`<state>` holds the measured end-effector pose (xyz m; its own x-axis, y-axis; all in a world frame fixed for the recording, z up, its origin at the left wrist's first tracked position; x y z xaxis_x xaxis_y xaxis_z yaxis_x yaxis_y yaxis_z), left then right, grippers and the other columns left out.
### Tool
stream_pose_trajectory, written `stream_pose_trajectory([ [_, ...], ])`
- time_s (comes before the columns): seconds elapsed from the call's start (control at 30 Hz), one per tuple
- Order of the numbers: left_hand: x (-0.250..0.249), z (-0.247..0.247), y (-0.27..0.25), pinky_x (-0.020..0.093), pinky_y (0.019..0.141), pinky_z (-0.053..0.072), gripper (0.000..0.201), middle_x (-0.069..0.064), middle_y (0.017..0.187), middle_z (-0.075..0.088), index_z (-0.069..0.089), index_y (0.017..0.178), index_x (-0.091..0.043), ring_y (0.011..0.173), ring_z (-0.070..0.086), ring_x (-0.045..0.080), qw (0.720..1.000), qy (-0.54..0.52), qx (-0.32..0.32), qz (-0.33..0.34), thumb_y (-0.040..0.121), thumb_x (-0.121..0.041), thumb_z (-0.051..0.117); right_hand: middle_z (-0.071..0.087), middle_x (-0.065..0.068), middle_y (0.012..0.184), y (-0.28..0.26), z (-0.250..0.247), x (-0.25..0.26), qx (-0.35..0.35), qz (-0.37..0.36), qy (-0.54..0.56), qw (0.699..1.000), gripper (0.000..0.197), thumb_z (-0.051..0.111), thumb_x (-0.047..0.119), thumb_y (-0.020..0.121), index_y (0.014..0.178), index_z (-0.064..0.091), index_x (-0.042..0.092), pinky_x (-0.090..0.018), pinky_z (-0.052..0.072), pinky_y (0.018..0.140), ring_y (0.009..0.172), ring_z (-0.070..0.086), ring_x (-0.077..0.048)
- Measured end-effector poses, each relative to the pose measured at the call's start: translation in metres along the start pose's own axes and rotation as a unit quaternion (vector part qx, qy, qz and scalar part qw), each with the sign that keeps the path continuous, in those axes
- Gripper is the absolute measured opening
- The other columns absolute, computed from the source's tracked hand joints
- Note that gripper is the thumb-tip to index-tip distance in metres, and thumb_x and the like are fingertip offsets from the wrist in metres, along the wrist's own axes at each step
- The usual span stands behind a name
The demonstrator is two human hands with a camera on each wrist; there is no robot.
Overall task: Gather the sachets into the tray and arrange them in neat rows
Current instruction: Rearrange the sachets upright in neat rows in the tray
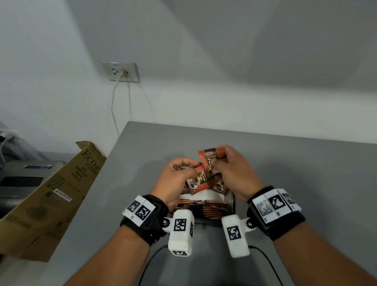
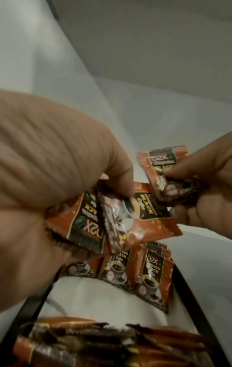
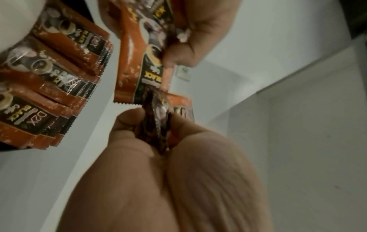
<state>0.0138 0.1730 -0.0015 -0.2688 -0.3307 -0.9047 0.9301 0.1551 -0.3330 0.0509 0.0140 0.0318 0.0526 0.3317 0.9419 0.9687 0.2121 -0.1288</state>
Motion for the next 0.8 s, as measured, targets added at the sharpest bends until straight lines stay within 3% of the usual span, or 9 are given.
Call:
stream_pose_trajectory([
  [0.1,-0.001,-0.002,0.0,0.04,0.065,0.058,0.032,0.024,0.088,0.072,0.066,0.098,-0.007,0.068,0.07,0.034,0.998,-0.042,-0.035,0.013,0.078,0.019,0.063,0.074,-0.01,0.096,0.0,-0.003,-0.005,-0.049,0.066,0.198,0.977,0.023,0.05,0.003,0.098,0.109,0.065,0.016,-0.041,0.061,0.072,0.081,0.073,-0.022],
  [0.17,-0.001,-0.002,0.001,0.04,0.064,0.059,0.034,0.022,0.088,0.073,0.065,0.101,-0.009,0.07,0.07,0.033,0.996,-0.068,-0.057,0.026,0.079,0.017,0.066,0.076,-0.012,0.095,-0.005,0.003,-0.012,-0.03,0.093,0.248,0.964,0.025,0.048,0.001,0.099,0.111,0.067,0.011,-0.041,0.06,0.074,0.084,0.074,-0.025],
  [0.27,0.0,0.006,-0.001,0.036,0.059,0.059,0.034,0.018,0.086,0.073,0.064,0.104,-0.01,0.066,0.069,0.028,0.995,-0.072,-0.062,0.039,0.082,0.015,0.066,0.074,-0.02,0.108,-0.011,0.021,-0.019,0.007,0.109,0.266,0.958,0.027,0.049,-0.001,0.099,0.117,0.068,0.005,-0.047,0.056,0.091,0.098,0.071,-0.034],
  [0.43,0.002,0.007,-0.001,0.037,0.061,0.057,0.032,0.021,0.088,0.07,0.063,0.11,-0.002,0.069,0.068,0.031,0.99,-0.137,-0.029,-0.024,0.09,0.01,0.042,0.074,-0.021,0.107,-0.005,0.017,-0.017,-0.031,0.127,0.277,0.952,0.023,0.049,0.002,0.1,0.108,0.07,0.007,-0.049,0.056,0.089,0.094,0.072,-0.033],
  [0.5,0.0,0.001,0.001,0.039,0.063,0.059,0.033,0.022,0.09,0.07,0.063,0.112,-0.002,0.072,0.07,0.031,0.989,-0.14,-0.032,-0.026,0.092,0.011,0.041,0.074,-0.022,0.108,-0.004,0.008,-0.02,-0.031,0.134,0.293,0.946,0.024,0.047,0.003,0.101,0.113,0.068,0.006,-0.052,0.057,0.09,0.098,0.072,-0.037],
  [0.57,0.0,-0.002,0.002,0.039,0.061,0.061,0.029,0.018,0.089,0.072,0.065,0.11,-0.004,0.072,0.072,0.028,0.99,-0.132,-0.038,-0.01,0.093,0.014,0.049,0.074,-0.021,0.105,-0.006,0.005,-0.023,-0.019,0.134,0.31,0.941,0.025,0.046,0.001,0.101,0.116,0.066,0.005,-0.047,0.059,0.084,0.094,0.072,-0.035],
  [0.67,0.0,-0.002,0.003,0.035,0.056,0.059,0.033,0.015,0.086,0.074,0.068,0.107,-0.008,0.069,0.071,0.027,0.99,-0.13,-0.051,0.014,0.087,0.016,0.059,0.075,-0.013,0.093,-0.013,0.017,-0.029,0.01,0.134,0.292,0.947,0.022,0.05,0.002,0.099,0.107,0.069,0.01,-0.035,0.053,0.07,0.083,0.067,-0.027],
  [0.73,-0.001,-0.001,0.004,0.037,0.061,0.06,0.035,0.017,0.09,0.072,0.069,0.104,-0.01,0.071,0.069,0.027,0.992,-0.108,-0.055,0.023,0.084,0.017,0.062,0.075,-0.012,0.093,-0.017,0.027,-0.031,0.011,0.131,0.266,0.955,0.021,0.051,0.003,0.1,0.107,0.069,0.012,-0.033,0.053,0.066,0.079,0.067,-0.024],
  [0.8,-0.001,-0.003,0.004,0.037,0.061,0.059,0.039,0.019,0.092,0.069,0.068,0.1,-0.01,0.069,0.068,0.027,0.995,-0.074,-0.057,0.029,0.078,0.022,0.063,0.075,-0.012,0.099,-0.014,0.028,-0.028,-0.012,0.114,0.236,0.965,0.021,0.052,0.003,0.1,0.111,0.065,0.014,-0.038,0.058,0.07,0.081,0.071,-0.025],
])
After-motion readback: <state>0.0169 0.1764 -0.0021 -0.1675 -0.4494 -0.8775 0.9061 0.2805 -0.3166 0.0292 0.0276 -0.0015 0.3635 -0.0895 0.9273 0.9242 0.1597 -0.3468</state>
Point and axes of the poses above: each hand's wrist, its own y-axis towards the middle knuckle, its own z-axis out of the palm, x = y × z, the point moved 2 cm from there along y, towards the middle knuckle
